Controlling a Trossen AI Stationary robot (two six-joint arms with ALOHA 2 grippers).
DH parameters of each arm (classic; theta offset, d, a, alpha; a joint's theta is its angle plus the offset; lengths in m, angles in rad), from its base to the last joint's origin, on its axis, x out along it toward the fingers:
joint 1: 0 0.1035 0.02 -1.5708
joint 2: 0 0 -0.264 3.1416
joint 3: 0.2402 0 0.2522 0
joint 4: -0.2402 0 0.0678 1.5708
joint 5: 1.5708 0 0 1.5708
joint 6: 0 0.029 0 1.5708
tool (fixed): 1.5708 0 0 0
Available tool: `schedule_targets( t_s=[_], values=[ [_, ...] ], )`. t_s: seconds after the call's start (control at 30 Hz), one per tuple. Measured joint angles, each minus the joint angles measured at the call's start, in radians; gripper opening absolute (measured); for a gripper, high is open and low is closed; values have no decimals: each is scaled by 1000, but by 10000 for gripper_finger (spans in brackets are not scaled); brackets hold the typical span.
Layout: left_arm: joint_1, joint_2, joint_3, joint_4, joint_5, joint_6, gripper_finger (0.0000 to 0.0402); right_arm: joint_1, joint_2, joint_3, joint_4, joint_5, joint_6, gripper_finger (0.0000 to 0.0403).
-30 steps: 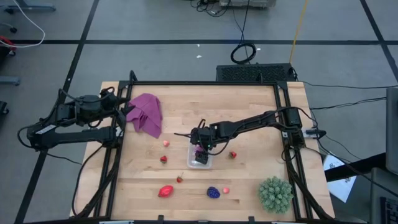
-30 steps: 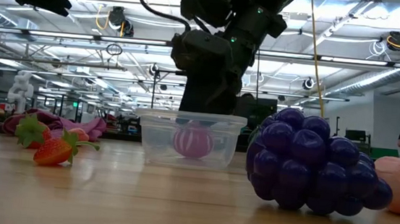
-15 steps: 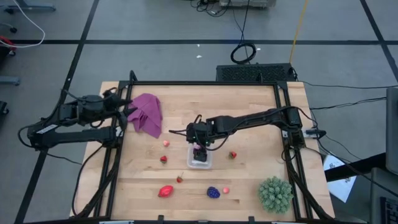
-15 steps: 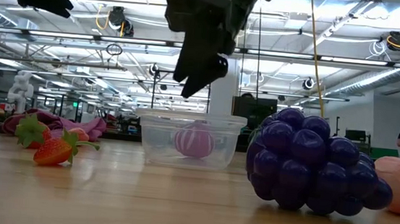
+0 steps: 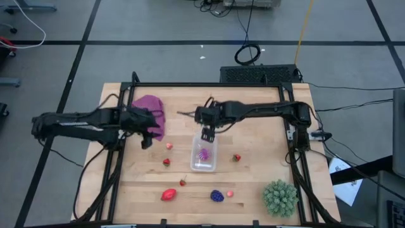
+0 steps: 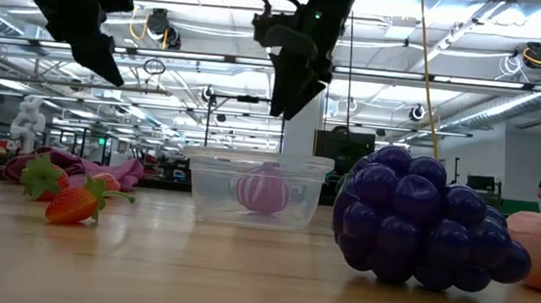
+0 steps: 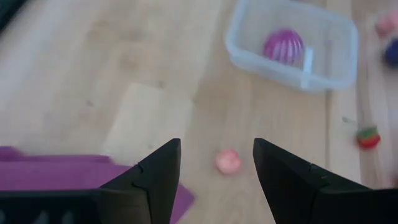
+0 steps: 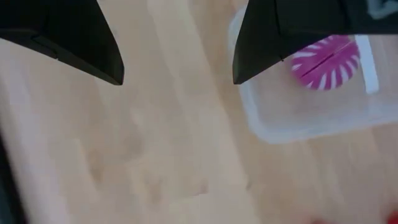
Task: Pick and placing Produce into tupperware
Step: Put the top left peach into the transparent bin
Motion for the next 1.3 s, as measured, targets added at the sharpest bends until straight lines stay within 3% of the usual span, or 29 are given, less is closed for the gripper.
schedule_targets(
  t_s=[0.23, 0.57, 0.87, 1.3],
  values=[
    [-104, 200, 0, 0, -40, -62, 207, -78, -94, 0, 43, 1, 0, 293],
    [-122, 419, 0, 89, -31, -44, 207, -114, -182, 0, 81, 0, 0, 293],
    [-122, 506, 0, 139, -28, -10, 207, -112, -191, 0, 75, -4, 8, 293],
    [-122, 518, 0, 175, -58, 26, 207, -111, -192, 0, 76, -8, 8, 293]
  ],
)
